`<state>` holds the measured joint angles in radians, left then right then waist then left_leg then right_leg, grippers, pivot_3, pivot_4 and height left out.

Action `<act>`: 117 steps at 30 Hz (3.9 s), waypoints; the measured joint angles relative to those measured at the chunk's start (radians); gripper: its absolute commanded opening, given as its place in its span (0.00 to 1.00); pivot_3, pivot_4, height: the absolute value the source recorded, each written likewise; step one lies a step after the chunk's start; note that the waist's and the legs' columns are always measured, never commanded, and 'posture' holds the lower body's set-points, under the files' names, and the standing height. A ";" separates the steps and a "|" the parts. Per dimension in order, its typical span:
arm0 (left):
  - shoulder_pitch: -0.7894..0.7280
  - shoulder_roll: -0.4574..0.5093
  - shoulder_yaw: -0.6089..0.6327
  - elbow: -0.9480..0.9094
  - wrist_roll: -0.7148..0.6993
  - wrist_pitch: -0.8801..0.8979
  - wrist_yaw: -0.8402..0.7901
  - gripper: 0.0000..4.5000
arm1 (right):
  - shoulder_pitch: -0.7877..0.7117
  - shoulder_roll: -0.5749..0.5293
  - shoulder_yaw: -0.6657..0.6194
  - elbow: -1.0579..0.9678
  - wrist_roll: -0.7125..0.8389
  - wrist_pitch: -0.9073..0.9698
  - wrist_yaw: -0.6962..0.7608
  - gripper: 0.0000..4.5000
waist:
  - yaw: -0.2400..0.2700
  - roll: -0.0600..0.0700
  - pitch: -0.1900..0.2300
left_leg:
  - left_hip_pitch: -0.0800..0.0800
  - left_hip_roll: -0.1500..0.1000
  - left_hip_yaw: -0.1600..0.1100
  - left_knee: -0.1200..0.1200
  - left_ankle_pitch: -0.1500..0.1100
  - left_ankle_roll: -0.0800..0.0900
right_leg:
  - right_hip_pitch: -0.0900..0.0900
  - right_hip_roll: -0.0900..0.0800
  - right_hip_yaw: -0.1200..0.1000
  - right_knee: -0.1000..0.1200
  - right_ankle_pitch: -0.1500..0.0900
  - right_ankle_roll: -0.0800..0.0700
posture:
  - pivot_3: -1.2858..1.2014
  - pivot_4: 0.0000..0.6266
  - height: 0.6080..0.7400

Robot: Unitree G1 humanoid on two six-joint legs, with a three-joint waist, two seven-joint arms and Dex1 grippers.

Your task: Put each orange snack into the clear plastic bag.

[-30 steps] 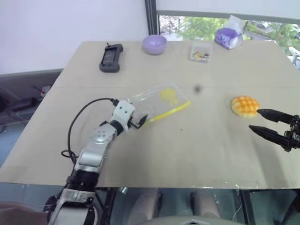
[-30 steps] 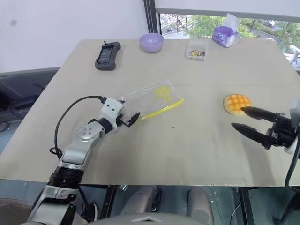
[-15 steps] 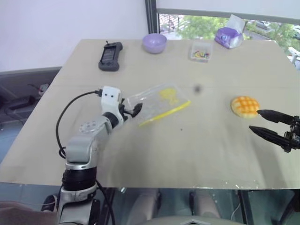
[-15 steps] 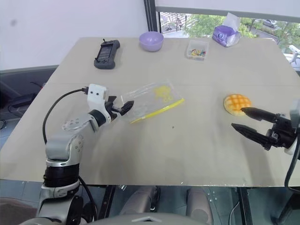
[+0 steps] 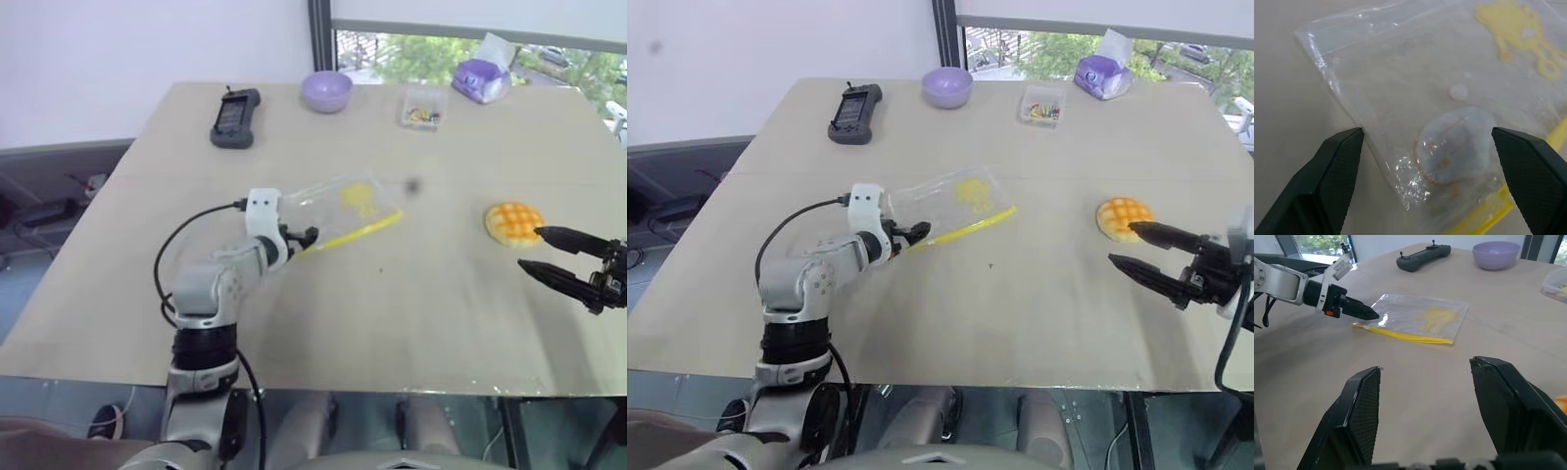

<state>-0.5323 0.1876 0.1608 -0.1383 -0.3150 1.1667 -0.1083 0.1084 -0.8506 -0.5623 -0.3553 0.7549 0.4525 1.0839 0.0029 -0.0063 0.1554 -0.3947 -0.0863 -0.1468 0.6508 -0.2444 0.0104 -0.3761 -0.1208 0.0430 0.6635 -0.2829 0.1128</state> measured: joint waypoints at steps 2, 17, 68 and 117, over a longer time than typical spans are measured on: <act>-0.015 -0.007 0.000 0.015 0.000 0.009 0.017 0.99 | 0.000 0.000 0.000 0.000 -0.001 -0.001 0.001 0.70 | 0.002 0.001 -0.001 | 0.000 0.000 0.000 0.000 0.000 0.000 | 0.000 0.000 0.000 0.000 0.000 0.000 | 0.52 0.24 1.00; -0.043 0.011 -0.014 0.084 0.063 -0.017 0.045 0.01 | 0.021 0.003 -0.001 0.000 -0.005 -0.019 0.000 0.70 | 0.013 0.005 -0.005 | 0.000 0.000 0.000 0.000 0.000 0.000 | 0.000 -0.001 0.000 0.000 0.000 0.000 | 0.52 0.24 1.00; -0.147 -0.308 0.312 -0.169 -0.695 0.068 0.353 0.01 | -0.724 0.490 0.868 0.751 -1.060 -0.489 -0.719 0.70 | -0.020 -0.014 0.007 | -0.003 0.000 0.000 0.000 0.003 -0.006 | -0.003 0.001 0.001 -0.002 0.001 -0.001 | 0.52 0.24 1.00; 0.183 0.479 -0.276 -0.300 -0.181 -0.601 -0.455 0.48 | -0.776 0.401 0.824 0.510 -1.101 -0.147 -0.550 0.00 | -0.039 -0.011 0.009 | -0.005 0.001 0.004 -0.008 0.004 -0.007 | -0.011 0.001 0.007 -0.002 0.000 -0.001 | 0.52 0.24 1.00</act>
<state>-0.3489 0.6665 -0.1150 -0.4382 -0.4960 0.5656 -0.5634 -0.6672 -0.4496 0.2616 0.1543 -0.3462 0.3055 0.5338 -0.0363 -0.0169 0.1644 -0.3998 -0.0854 -0.1427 0.6432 -0.2408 0.0037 -0.3873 -0.1193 0.0500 0.6613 -0.2825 0.1115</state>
